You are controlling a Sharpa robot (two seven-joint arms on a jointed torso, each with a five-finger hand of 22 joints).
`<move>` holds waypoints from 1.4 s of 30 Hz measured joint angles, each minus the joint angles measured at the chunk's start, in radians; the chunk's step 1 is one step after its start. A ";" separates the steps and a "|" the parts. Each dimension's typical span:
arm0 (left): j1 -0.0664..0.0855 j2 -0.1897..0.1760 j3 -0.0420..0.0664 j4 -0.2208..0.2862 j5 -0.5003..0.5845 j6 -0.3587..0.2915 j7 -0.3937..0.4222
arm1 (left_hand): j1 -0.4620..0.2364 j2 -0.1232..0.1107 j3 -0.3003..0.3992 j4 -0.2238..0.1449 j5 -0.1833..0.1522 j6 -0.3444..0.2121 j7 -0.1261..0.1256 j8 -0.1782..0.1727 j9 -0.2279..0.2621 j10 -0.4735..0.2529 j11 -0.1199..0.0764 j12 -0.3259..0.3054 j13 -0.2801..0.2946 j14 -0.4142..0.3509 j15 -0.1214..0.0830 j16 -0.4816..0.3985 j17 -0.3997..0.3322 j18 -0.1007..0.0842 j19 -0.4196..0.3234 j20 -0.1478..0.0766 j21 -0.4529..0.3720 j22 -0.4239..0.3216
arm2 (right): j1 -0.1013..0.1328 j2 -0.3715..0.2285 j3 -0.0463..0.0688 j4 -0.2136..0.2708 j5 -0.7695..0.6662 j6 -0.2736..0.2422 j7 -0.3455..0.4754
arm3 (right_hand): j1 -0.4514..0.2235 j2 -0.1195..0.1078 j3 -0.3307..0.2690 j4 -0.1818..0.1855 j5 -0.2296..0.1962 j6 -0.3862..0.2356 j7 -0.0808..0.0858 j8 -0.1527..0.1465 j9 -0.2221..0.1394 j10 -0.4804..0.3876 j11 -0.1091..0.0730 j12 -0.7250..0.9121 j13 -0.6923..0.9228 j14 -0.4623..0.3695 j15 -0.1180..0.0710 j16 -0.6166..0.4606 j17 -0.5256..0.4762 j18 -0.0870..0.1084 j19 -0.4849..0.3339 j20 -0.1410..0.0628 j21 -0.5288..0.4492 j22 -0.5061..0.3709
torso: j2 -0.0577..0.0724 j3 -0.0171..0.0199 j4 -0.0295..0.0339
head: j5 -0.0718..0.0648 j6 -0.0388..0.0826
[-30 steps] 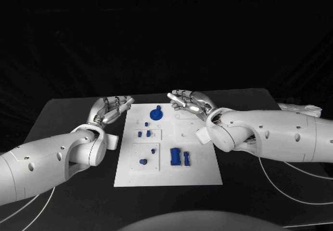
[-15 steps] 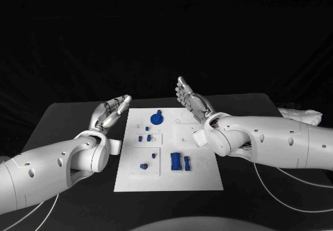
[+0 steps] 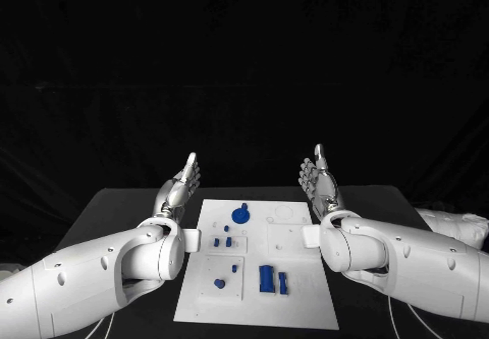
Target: Assemble the parts on the task board
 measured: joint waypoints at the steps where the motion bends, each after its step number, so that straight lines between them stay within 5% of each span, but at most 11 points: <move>1: 0.000 0.000 0.000 0.001 0.004 -0.005 -0.004 | -0.022 0.000 0.002 -0.004 -0.005 -0.012 -0.012 0.000 0.000 -0.016 -0.008 0.000 0.000 -0.009 -0.007 -0.006 -0.005 -0.010 -0.009 -0.004 0.000 -0.009 | 0.000 0.000 0.000 0.000 0.005 -0.006 0.004 | 0.000 0.000 0.000 0.000 0.000 0.000 0.000 0.000 0.000 0.000 0.000 0.000 0.000 0.000 0.000 0.000 0.000 0.000 0.000 0.000 0.000 0.000 | -0.004 0.0001 -0.0026 | 0.005 0.007; 7: 0.000 0.000 0.000 0.001 0.019 -0.025 -0.019 | -0.129 0.001 0.003 -0.034 -0.061 -0.075 -0.054 -0.004 -0.002 -0.086 -0.040 0.000 -0.001 -0.055 -0.027 -0.037 -0.047 -0.062 -0.053 -0.049 -0.002 -0.055 | 0.000 0.000 0.000 0.000 0.027 -0.029 0.020 | 0.000 0.000 0.000 0.000 0.000 0.000 0.000 0.000 0.000 0.000 0.000 0.000 0.000 0.000 0.000 0.000 0.000 0.000 0.000 0.000 0.000 0.000 | -0.019 -0.0006 -0.0117 | 0.021 0.029; 17: -0.001 0.000 0.000 0.001 0.030 -0.037 -0.029 | -0.257 0.001 0.004 -0.101 -0.088 -0.151 -0.075 -0.004 -0.002 -0.168 -0.056 0.000 -0.002 -0.110 -0.036 -0.112 -0.103 -0.078 -0.102 -0.104 -0.004 -0.109 | 0.000 0.001 0.000 0.000 0.040 -0.043 0.030 | 0.000 0.000 0.000 0.000 0.000 0.000 0.000 0.000 0.000 0.000 0.000 0.000 0.000 0.000 0.000 0.000 0.000 0.000 0.000 0.000 0.000 0.000 | -0.023 -0.0012 -0.0149 | 0.023 0.032; 24: -0.001 0.000 0.000 0.001 0.032 -0.040 -0.031 | -0.322 0.000 0.005 -0.112 -0.090 -0.188 -0.077 -0.004 -0.002 -0.208 -0.059 0.000 -0.002 -0.158 -0.036 -0.134 -0.112 -0.078 -0.164 -0.111 -0.004 -0.169 | -0.001 0.001 0.000 0.000 0.044 -0.046 0.032 | 0.000 0.000 0.000 0.000 0.000 0.000 0.000 0.000 0.001 0.000 0.000 0.000 0.000 0.000 0.000 0.000 0.001 0.000 0.000 0.000 0.000 0.001 | -0.023 -0.0011 -0.0151 | 0.023 0.032; 28: -0.001 0.000 0.000 0.001 0.033 -0.041 -0.032 | -0.346 0.003 0.005 -0.112 -0.094 -0.202 -0.077 -0.004 -0.002 -0.224 -0.060 0.000 -0.001 -0.189 -0.036 -0.135 -0.113 -0.093 -0.176 -0.113 -0.004 -0.187 | -0.001 0.001 0.000 0.000 0.044 -0.047 0.033 | 0.000 0.000 0.000 0.000 0.000 0.000 0.000 0.000 0.001 0.000 0.000 0.000 0.000 0.000 0.000 0.000 0.001 0.000 0.000 0.000 0.000 0.001 | -0.023 -0.0011 -0.0151 | 0.023 0.032; 30: -0.001 0.000 0.000 0.002 0.033 -0.041 -0.033 | -0.396 0.001 0.004 -0.119 -0.094 -0.282 -0.078 -0.004 -0.002 -0.287 -0.061 0.000 -0.001 -0.217 -0.037 -0.143 -0.115 -0.094 -0.193 -0.113 -0.004 -0.190 | -0.001 0.001 0.000 0.000 0.045 -0.047 0.033 | 0.000 0.000 0.000 0.000 0.000 0.000 0.000 0.000 0.001 0.000 0.000 0.000 0.001 0.000 0.000 0.000 0.001 0.000 0.000 0.000 0.000 0.001 | -0.023 -0.0011 -0.0151 | 0.023 0.033; 33: -0.001 0.000 0.000 0.002 0.034 -0.042 -0.033 | -0.492 0.000 0.004 -0.119 -0.094 -0.297 -0.079 -0.004 -0.002 -0.324 -0.060 0.000 -0.001 -0.219 -0.037 -0.143 -0.115 -0.094 -0.193 -0.113 -0.004 -0.191 | -0.001 0.001 0.000 0.000 0.045 -0.048 0.033 | 0.000 0.000 0.000 0.000 0.000 0.000 0.000 0.000 0.001 0.000 0.000 0.000 0.001 0.000 0.000 0.000 0.001 0.000 0.000 0.000 0.000 0.000 | -0.024 -0.0011 -0.0151 | 0.023 0.033; 42: -0.001 0.000 0.000 0.002 0.034 -0.042 -0.034 | -0.501 0.000 0.004 -0.119 -0.094 -0.296 -0.079 -0.004 -0.002 -0.324 -0.060 0.000 -0.001 -0.219 -0.037 -0.143 -0.115 -0.094 -0.193 -0.113 -0.004 -0.191 | -0.001 0.001 0.000 0.000 0.046 -0.049 0.034 | 0.000 0.000 0.000 0.000 0.000 0.000 0.000 0.000 0.001 0.000 0.000 0.000 0.001 0.000 0.000 0.000 0.000 0.000 0.000 0.000 0.000 0.000 | -0.024 -0.0012 -0.0151 | 0.023 0.033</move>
